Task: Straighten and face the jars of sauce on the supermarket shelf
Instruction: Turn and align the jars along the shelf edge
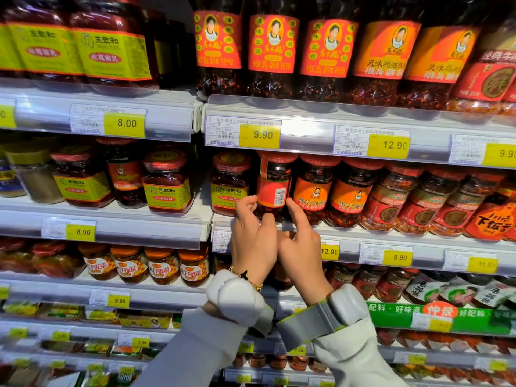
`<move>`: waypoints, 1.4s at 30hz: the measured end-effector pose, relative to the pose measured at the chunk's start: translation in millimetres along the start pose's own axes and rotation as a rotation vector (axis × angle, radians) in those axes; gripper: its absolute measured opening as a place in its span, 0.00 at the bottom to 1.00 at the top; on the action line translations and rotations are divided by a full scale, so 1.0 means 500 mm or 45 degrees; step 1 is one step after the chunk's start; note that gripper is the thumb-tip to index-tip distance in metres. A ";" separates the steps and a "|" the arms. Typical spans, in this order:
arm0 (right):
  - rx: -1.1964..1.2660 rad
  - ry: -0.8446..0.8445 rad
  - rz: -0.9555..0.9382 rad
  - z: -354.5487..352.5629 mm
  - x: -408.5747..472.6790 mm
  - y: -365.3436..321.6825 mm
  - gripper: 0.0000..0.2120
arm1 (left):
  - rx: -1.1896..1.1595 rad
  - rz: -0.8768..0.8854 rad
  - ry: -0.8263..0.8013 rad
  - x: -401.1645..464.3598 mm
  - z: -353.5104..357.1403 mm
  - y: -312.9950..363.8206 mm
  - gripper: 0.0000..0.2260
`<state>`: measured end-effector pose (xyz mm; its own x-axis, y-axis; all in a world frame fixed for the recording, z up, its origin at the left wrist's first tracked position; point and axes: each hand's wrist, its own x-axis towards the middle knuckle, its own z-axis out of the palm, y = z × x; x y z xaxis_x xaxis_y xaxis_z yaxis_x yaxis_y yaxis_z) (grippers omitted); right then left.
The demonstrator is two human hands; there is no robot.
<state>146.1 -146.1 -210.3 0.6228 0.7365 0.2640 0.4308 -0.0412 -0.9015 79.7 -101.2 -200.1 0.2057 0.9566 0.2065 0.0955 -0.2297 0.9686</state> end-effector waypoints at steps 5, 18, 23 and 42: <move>0.027 0.086 -0.035 0.001 -0.012 0.000 0.26 | 0.058 -0.023 -0.091 0.033 0.003 0.010 0.19; 0.040 0.076 -0.065 0.003 0.009 0.004 0.28 | -0.093 -0.027 0.001 0.008 0.002 0.008 0.24; 0.051 0.170 -0.054 0.015 -0.004 0.005 0.25 | 0.018 -0.059 -0.078 0.028 0.008 0.004 0.23; -0.011 0.078 -0.041 0.007 0.001 0.003 0.27 | 0.010 -0.096 -0.097 0.024 0.009 0.008 0.25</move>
<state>144.7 -143.1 -212.8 0.6475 0.6946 0.3136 0.4568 -0.0244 -0.8892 87.1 -91.5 -194.2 0.2709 0.9549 0.1214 0.1212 -0.1590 0.9798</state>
